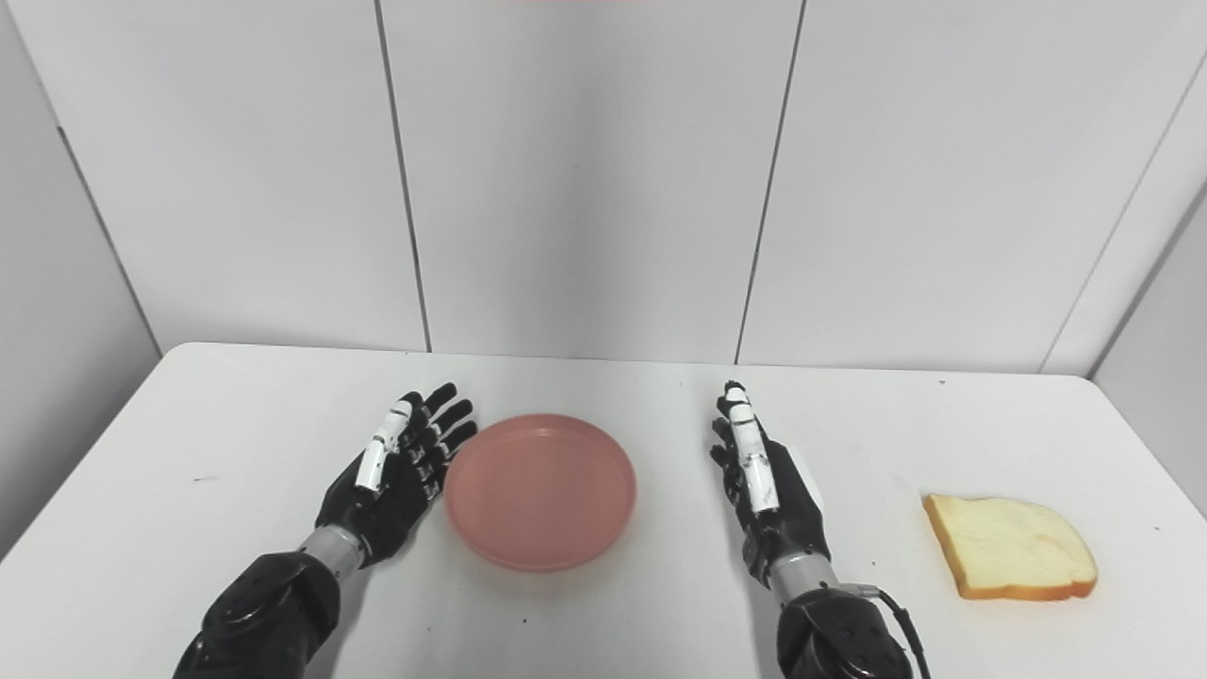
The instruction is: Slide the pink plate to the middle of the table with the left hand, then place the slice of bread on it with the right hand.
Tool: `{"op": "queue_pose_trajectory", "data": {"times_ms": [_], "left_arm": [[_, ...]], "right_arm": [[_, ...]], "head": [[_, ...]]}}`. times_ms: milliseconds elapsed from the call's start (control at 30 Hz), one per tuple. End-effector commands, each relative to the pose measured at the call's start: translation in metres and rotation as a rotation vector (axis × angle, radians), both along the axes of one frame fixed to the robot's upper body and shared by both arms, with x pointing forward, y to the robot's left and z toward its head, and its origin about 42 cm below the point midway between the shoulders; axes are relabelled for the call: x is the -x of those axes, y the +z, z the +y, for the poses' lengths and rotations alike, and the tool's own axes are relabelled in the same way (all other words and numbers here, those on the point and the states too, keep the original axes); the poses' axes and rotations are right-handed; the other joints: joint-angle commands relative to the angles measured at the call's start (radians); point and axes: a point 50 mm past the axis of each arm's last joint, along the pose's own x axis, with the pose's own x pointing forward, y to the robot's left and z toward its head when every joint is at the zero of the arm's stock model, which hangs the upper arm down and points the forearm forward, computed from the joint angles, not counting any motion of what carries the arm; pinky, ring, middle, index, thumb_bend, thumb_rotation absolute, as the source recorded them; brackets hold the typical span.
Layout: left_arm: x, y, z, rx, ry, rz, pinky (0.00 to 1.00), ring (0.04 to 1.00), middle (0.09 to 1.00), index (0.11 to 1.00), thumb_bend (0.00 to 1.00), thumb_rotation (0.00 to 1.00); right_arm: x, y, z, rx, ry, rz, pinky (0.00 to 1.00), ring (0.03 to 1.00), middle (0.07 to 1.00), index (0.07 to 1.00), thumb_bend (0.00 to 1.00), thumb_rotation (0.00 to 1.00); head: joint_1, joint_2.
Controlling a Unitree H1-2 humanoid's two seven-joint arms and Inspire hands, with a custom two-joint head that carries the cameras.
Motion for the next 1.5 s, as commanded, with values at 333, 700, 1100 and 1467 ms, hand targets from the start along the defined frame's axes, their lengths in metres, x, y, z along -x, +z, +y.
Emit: {"op": "queue_pose_trajectory", "data": {"times_ms": [333,700,1100,1467], "left_arm": [[0.006,0.026,-0.015,0.057,-0.098,-0.058,1.0,0.987,0.986,0.982,0.35,1.0],[0.008,0.029,-0.01,0.018,-0.067,-0.077,1.0,0.992,0.985,0.975,0.34,1.0],[0.014,0.047,0.002,-0.021,0.05,-0.197,0.98,0.969,0.965,0.956,0.37,1.0],[0.028,0.066,0.006,-0.079,0.097,-0.292,0.97,0.951,0.954,0.948,0.42,1.0]], "right_arm": [[-0.002,0.033,0.009,0.007,0.013,-0.127,1.0,1.0,1.0,1.0,0.25,1.0],[-0.001,0.034,0.011,0.027,0.006,-0.137,1.0,1.0,1.0,1.0,0.27,1.0],[0.0,0.043,0.005,0.056,-0.012,-0.166,1.0,1.0,1.0,1.0,0.27,1.0],[0.003,0.069,-0.006,0.122,-0.045,-0.27,1.0,1.0,1.0,1.0,0.34,1.0]], "head": [[-0.005,0.022],[-0.019,0.033],[-0.049,0.046],[-0.098,0.049]]}}
